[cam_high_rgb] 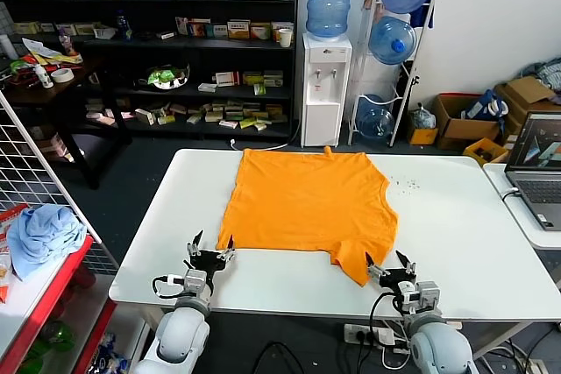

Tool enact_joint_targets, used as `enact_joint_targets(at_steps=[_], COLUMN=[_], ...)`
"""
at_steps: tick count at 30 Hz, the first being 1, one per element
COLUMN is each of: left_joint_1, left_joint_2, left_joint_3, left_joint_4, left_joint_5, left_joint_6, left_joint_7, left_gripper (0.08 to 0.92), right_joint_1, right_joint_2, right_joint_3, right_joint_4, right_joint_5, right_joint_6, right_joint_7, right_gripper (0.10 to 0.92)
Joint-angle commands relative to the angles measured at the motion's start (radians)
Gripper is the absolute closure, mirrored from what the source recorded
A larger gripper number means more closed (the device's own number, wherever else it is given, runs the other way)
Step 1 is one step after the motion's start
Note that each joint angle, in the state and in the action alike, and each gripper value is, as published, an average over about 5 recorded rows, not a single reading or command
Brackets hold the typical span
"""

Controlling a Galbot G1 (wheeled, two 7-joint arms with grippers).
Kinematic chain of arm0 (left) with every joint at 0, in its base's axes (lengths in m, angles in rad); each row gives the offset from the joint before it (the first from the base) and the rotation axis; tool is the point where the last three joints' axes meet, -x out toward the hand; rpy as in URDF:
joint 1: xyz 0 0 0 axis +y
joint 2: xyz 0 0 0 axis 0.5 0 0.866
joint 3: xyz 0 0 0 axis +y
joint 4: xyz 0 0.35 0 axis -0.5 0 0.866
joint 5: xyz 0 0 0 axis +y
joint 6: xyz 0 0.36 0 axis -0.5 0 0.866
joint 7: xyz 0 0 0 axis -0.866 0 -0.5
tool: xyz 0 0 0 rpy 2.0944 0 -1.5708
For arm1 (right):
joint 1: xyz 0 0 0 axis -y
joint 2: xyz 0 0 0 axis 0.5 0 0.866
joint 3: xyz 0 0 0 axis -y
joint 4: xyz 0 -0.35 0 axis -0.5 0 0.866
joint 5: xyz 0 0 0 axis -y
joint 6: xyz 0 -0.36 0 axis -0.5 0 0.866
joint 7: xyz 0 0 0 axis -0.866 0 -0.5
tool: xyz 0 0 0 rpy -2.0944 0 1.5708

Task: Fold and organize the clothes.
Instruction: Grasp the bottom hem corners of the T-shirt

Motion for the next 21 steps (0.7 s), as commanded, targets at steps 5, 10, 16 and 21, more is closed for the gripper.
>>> enact_joint_targets(at_steps=[5, 10, 16, 21], left_joint_1=[0.002, -0.008, 0.002, 0.011], left_joint_2=[0.000, -0.002, -0.001, -0.004], left_joint_3=[0.010, 0.013, 0.021, 0.021], left_joint_4=[0.015, 0.036, 0.028, 0.020], left_joint_5=[-0.020, -0.022, -0.040, -0.040], left_joint_6=[0.043, 0.068, 0.109, 0.115], left_joint_7=[0.001, 0.000, -0.003, -0.004], left_gripper=[0.312, 0.446, 0.618, 0.765], right_joint_1=[0.022, 0.023, 0.016, 0.008], right_joint_2=[0.012, 0.016, 0.015, 0.013], right_joint_3=[-0.014, -0.014, -0.011, -0.010], right_joint_4=[-0.013, -0.013, -0.005, 0.003], right_joint_5=[-0.005, -0.006, -0.005, -0.005], right_joint_6=[-0.023, -0.026, -0.029, -0.034], right_joint_7=[0.013, 0.019, 0.026, 0.029], right_gripper=[0.224, 0.297, 0.468, 0.615])
